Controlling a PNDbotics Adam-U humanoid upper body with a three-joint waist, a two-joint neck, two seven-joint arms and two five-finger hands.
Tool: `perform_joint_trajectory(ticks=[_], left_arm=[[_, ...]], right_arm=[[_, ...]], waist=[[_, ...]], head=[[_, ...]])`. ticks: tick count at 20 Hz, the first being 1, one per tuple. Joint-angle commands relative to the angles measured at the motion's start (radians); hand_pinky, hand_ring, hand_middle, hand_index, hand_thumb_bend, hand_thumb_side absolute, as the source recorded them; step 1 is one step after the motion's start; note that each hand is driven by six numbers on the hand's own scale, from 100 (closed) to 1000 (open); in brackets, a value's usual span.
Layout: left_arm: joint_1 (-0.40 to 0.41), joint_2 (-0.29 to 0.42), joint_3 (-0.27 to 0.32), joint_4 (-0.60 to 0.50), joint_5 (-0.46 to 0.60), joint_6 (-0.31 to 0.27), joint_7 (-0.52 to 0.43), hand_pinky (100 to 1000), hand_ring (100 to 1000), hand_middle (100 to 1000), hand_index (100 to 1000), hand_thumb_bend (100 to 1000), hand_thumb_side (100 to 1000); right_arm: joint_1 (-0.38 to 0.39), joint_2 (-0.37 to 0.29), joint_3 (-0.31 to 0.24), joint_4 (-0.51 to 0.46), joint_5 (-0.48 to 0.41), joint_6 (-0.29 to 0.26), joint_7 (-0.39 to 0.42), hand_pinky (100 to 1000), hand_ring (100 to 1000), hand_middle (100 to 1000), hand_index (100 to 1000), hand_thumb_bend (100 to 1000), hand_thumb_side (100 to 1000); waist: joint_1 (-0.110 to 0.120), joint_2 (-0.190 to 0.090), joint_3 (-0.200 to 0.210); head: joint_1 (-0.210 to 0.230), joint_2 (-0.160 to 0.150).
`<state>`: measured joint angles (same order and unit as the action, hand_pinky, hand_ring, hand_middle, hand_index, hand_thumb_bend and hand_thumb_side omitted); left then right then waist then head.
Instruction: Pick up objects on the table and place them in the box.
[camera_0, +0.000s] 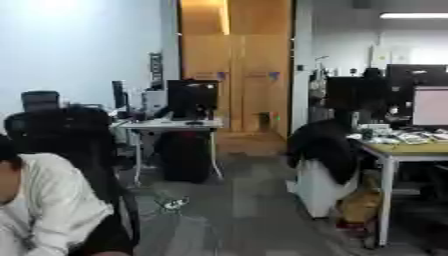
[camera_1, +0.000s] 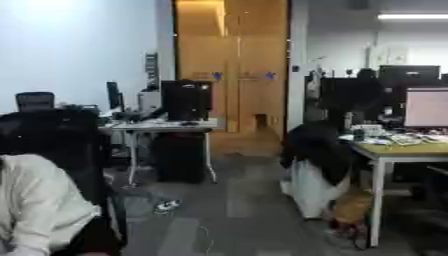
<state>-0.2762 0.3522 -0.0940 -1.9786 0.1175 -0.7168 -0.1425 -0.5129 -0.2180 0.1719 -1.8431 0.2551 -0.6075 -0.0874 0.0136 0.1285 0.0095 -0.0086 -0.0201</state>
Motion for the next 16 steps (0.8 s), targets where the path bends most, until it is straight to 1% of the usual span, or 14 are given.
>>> perform_joint_trajectory(ticks=[1,2,3,4,7,8,9,12,14,16], left_arm=[[-0.009,0.022,0.005,-0.021,-0.003,0.001,0.005,661,767,847,784,447,755],[-0.009,0.022,0.006,-0.021,-0.003,0.002,0.006,661,767,847,783,447,755],[-0.009,0.022,0.007,-0.021,-0.004,0.003,0.008,661,766,847,788,450,754],[-0.009,0.022,0.008,-0.021,-0.005,0.006,0.011,662,766,847,789,451,754],[-0.009,0.021,0.016,-0.021,-0.010,0.020,0.026,662,766,843,794,456,754],[-0.008,0.020,0.020,-0.021,-0.013,0.028,0.034,661,766,842,796,456,755],[-0.007,0.020,0.024,-0.021,-0.016,0.038,0.043,660,766,842,798,457,755],[-0.012,0.032,0.037,-0.012,-0.036,0.073,0.066,656,768,847,814,455,762],[-0.024,0.045,0.046,0.014,-0.061,0.108,0.086,650,769,847,822,460,760],[-0.043,0.062,0.054,0.050,-0.096,0.152,0.106,642,760,824,841,463,770]], right_arm=[[-0.017,-0.008,-0.006,-0.010,0.004,0.001,-0.003,150,392,456,539,107,597],[-0.018,-0.008,-0.006,-0.010,0.004,0.001,-0.003,150,392,456,539,107,597],[-0.018,-0.007,-0.006,-0.010,0.003,0.001,-0.003,151,392,456,539,107,597],[-0.018,-0.006,-0.007,-0.009,0.002,0.002,-0.004,151,392,456,539,108,597],[-0.019,0.001,-0.013,-0.011,0.004,0.001,-0.009,161,395,459,539,107,597],[-0.019,0.003,-0.016,-0.012,0.006,0.001,-0.012,163,396,459,538,107,597],[-0.018,0.005,-0.019,-0.014,0.008,0.002,-0.015,165,397,460,538,107,597],[-0.015,0.007,-0.027,-0.017,0.014,0.003,-0.024,168,397,460,538,107,597],[-0.012,0.006,-0.029,-0.018,0.017,0.004,-0.029,169,397,460,538,107,597],[-0.010,0.003,-0.031,-0.019,0.021,0.005,-0.032,168,397,460,538,107,597]], waist=[[0.002,-0.010,0.002],[0.002,-0.010,0.002],[0.002,-0.010,0.001],[0.002,-0.010,0.001],[0.003,-0.014,-0.002],[0.004,-0.015,-0.003],[0.004,-0.016,-0.004],[0.009,-0.018,-0.003],[0.013,-0.020,-0.001],[0.017,-0.021,0.003]], head=[[0.007,0.009],[0.010,0.015],[0.016,0.029],[0.028,0.061],[0.073,0.203],[0.085,0.245],[0.094,0.278],[0.112,0.340],[0.118,0.365],[0.117,0.378]])
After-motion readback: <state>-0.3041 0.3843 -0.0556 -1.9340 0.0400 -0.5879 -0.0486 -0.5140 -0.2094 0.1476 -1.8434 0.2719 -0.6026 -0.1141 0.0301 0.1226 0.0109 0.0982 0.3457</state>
